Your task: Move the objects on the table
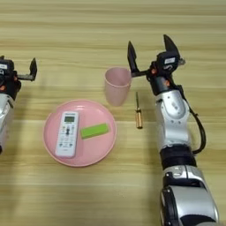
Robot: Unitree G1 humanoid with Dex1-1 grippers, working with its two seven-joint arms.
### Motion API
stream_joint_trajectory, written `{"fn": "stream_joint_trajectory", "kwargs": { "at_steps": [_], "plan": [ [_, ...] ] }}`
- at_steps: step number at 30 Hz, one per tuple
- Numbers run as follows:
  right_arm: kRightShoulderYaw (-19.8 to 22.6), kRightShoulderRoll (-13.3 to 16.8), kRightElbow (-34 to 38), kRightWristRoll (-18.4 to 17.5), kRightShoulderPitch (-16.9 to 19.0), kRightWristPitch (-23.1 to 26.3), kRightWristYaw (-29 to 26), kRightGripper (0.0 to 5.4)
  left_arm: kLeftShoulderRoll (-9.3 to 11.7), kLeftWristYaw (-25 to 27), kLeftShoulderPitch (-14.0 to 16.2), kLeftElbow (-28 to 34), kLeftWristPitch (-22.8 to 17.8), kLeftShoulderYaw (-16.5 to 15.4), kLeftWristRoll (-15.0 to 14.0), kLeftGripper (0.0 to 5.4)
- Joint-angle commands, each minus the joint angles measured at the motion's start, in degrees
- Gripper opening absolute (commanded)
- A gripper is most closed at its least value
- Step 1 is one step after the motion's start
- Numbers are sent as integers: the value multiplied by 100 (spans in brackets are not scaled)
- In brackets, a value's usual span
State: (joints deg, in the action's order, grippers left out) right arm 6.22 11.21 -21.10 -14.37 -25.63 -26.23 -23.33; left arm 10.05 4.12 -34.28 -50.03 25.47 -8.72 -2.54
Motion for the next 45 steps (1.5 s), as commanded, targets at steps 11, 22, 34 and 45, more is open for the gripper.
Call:
{"fn": "stream_joint_trajectory", "kwargs": {
  "at_steps": [11, 22, 34, 45],
  "plan": [
    [63, 874, 1368, -638, 682, 2662, -785, 540, 3, -9, -123, -91, -43, 6, -6, 538],
    [-201, 1153, 2755, -582, 1636, 3833, -864, 540, 17, -5, -131, -112, -28, 8, 3, 538],
    [-441, 1159, 2489, -122, 1818, 3972, -740, 540, 36, 14, -115, -94, -24, 0, -8, 538],
    [-679, 820, 1823, 243, 1559, 3642, -644, 540, 29, 12, -106, -88, -5, 2, -7, 538]
  ]
}}
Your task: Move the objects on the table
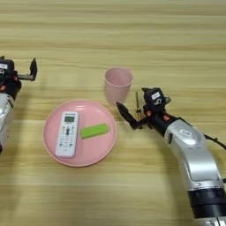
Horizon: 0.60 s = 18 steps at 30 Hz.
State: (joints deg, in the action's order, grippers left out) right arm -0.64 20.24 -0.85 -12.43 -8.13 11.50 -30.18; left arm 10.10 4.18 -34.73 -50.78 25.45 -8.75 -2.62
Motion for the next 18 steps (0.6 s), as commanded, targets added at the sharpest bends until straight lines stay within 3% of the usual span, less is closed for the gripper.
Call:
{"fn": "stream_joint_trajectory", "kwargs": {
  "at_steps": [1, 18],
  "plan": [
    [26, -128, -253, 8, -223, -156, 17, 540, 23, 7, -60, -12, -1, 5, 1, 538],
    [52, -557, -1361, 351, -940, -744, 479, 540, 17, 45, -44, -1, 11, 9, -5, 538]
  ]
}}
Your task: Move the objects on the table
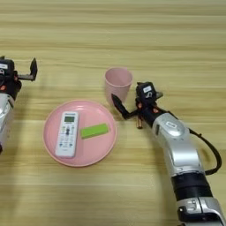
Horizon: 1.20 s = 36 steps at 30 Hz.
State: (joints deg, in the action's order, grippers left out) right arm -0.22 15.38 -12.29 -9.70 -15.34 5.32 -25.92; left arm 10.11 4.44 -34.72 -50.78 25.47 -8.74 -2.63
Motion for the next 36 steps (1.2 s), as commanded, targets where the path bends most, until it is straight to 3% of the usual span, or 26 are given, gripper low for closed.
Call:
{"fn": "stream_joint_trajectory", "kwargs": {
  "at_steps": [1, 20, 22, 28, 36],
  "plan": [
    [8, -90, -289, 82, -269, -158, 63, 540, 16, 21, -43, -1, 11, 9, -4, 538],
    [64, -555, -2060, 211, -1418, -892, 229, 540, -3, 23, -50, -27, 24, 7, -9, 538],
    [71, -586, -2289, 232, -1520, -1001, 228, 516, -7, 20, -54, -33, 26, 10, -6, 540],
    [102, -582, -2638, 252, -1663, -1203, 196, 456, -26, 13, -68, -50, 27, 24, 6, 540],
    [163, -462, -2669, 244, -1747, -1335, 103, 445, -40, 36, -82, -55, 23, 32, 1, 540]
  ]
}}
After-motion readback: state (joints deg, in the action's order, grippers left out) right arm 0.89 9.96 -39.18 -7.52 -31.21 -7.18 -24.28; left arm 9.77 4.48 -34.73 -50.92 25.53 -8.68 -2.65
